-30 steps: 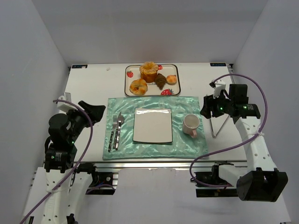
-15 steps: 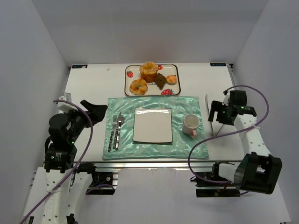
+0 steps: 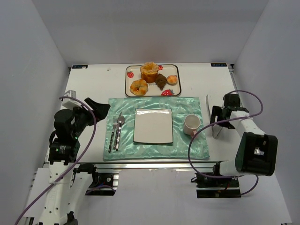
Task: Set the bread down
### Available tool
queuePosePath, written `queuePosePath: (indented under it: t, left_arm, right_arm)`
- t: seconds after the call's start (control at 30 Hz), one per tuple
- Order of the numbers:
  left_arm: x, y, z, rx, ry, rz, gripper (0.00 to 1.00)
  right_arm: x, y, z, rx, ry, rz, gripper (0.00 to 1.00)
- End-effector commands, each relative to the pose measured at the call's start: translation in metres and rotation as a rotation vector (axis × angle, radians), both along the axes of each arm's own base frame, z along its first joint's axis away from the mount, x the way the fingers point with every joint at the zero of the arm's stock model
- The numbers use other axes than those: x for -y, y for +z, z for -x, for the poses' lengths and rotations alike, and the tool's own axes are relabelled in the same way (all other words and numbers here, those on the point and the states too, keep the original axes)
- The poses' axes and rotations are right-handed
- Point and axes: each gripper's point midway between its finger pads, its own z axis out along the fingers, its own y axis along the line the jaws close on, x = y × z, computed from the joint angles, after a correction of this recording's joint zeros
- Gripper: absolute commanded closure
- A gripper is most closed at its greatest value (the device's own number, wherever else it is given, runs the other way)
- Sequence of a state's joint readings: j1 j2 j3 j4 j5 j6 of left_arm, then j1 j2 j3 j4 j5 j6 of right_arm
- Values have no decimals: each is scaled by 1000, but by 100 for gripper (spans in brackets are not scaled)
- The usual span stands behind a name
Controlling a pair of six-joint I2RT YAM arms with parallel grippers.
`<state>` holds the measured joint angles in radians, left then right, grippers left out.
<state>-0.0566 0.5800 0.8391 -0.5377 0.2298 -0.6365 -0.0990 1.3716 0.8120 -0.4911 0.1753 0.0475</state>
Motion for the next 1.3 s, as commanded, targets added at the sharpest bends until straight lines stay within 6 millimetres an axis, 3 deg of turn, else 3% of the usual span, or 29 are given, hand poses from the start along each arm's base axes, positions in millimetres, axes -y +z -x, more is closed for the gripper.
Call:
queuePosePath:
  t: [0.0, 0.37, 1.0, 1.27]
  left_arm:
    - [5, 8, -4, 31, -27, 2, 2]
    - [5, 1, -9, 24, -18, 14, 2]
    - [7, 5, -13, 28, -30, 18, 2]
    - [5, 10, -10, 33, -18, 20, 2]
  right_arm:
    - [6, 0, -21, 57, -23, 14, 11]
    - [-4, -5, -44, 65, 15, -47, 11]
    - [10, -22, -82, 86, -15, -2, 11]
    - [10, -35, -86, 69, -16, -10, 18]
